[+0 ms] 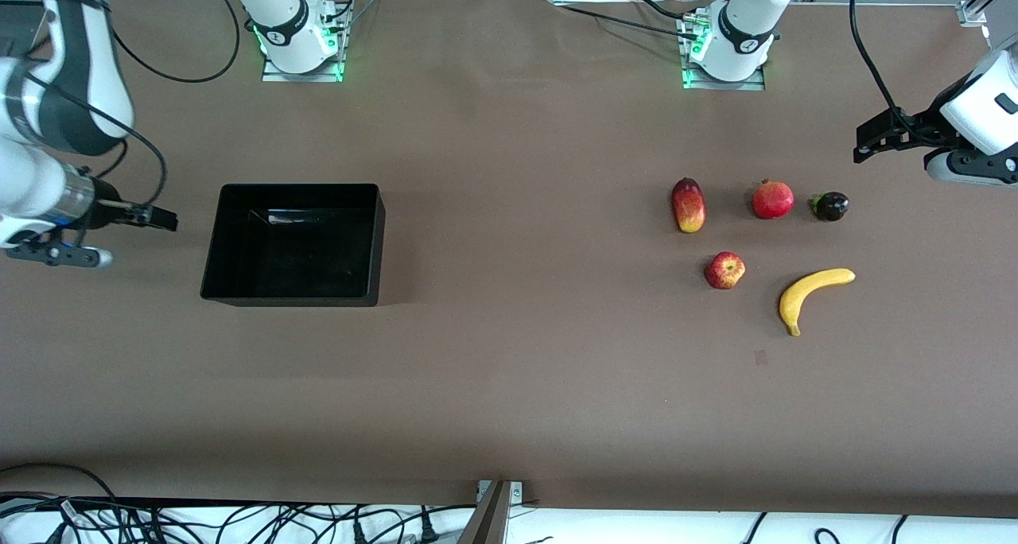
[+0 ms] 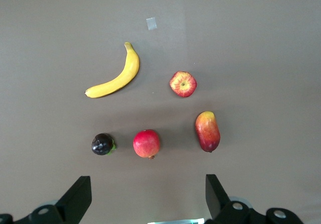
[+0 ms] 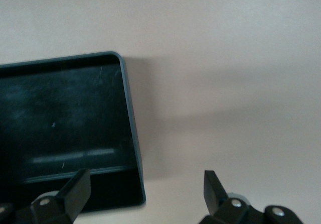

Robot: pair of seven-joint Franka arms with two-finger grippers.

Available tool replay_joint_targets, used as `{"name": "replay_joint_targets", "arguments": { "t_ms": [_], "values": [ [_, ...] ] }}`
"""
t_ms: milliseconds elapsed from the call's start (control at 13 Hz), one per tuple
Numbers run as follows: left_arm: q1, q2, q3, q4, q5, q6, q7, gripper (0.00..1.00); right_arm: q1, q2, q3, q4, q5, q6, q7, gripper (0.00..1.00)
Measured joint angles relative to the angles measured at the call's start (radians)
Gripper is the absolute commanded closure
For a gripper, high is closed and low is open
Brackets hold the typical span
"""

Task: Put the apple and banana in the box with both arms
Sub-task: 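Reach the right gripper to the side of the black box, then push the black box with the right gripper toward the fruit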

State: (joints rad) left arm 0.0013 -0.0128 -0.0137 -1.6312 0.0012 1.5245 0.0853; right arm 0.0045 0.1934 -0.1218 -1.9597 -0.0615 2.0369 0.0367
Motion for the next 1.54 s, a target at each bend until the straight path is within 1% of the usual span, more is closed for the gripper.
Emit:
{"name": "replay_joint_targets", "arguments": {
  "t_ms": [77, 154, 231, 308, 385, 462, 538, 846, 1077, 1231, 1385, 1538],
  "values": [
    [0.000, 0.000, 0.000, 0.000, 0.000, 0.000, 0.000, 0.00, 0.000, 0.009, 0.000, -0.059, 0.009, 0.081, 0.003, 0.00],
    [0.000, 0.000, 0.000, 0.000, 0.000, 0.000, 0.000, 0.00, 0.000, 0.019, 0.000, -0.102, 0.026, 0.132, 0.004, 0.00],
    [0.000, 0.000, 0.000, 0.000, 0.000, 0.000, 0.000, 0.00, 0.000, 0.032, 0.000, -0.129, 0.041, 0.155, 0.004, 0.03],
    [0.000, 0.000, 0.000, 0.000, 0.000, 0.000, 0.000, 0.00, 0.000, 0.048, 0.000, -0.143, 0.047, 0.158, 0.004, 0.23],
    [0.000, 0.000, 0.000, 0.000, 0.000, 0.000, 0.000, 0.00, 0.000, 0.066, 0.000, -0.151, 0.049, 0.158, 0.004, 0.57],
    [-0.001, 0.000, 0.000, 0.000, 0.000, 0.000, 0.000, 0.00, 0.000, 0.086, 0.000, -0.159, 0.050, 0.158, 0.004, 0.85],
    [-0.001, 0.000, 0.000, 0.000, 0.000, 0.000, 0.000, 0.00, 0.000, 0.104, 0.000, -0.163, 0.050, 0.159, 0.004, 1.00],
    [-0.001, 0.001, 0.000, 0.000, 0.000, 0.000, 0.000, 0.00, 0.001, 0.174, 0.002, -0.153, 0.055, 0.203, 0.005, 1.00],
    [-0.001, 0.001, 0.000, 0.000, 0.000, 0.000, 0.000, 0.00, 0.011, 0.239, 0.006, -0.073, 0.070, 0.205, -0.004, 1.00],
    [-0.001, 0.001, 0.000, 0.000, 0.000, 0.000, 0.000, 0.00, 0.029, 0.246, 0.017, -0.031, 0.087, 0.203, 0.000, 1.00],
    [-0.001, 0.001, 0.000, 0.000, 0.000, 0.000, 0.000, 0.00, 0.071, 0.241, 0.036, 0.018, 0.108, 0.149, 0.025, 1.00],
    [-0.001, 0.001, 0.000, 0.000, 0.000, 0.000, 0.000, 0.00, 0.140, 0.240, 0.075, 0.102, 0.139, 0.052, 0.132, 1.00]
  ]
}}
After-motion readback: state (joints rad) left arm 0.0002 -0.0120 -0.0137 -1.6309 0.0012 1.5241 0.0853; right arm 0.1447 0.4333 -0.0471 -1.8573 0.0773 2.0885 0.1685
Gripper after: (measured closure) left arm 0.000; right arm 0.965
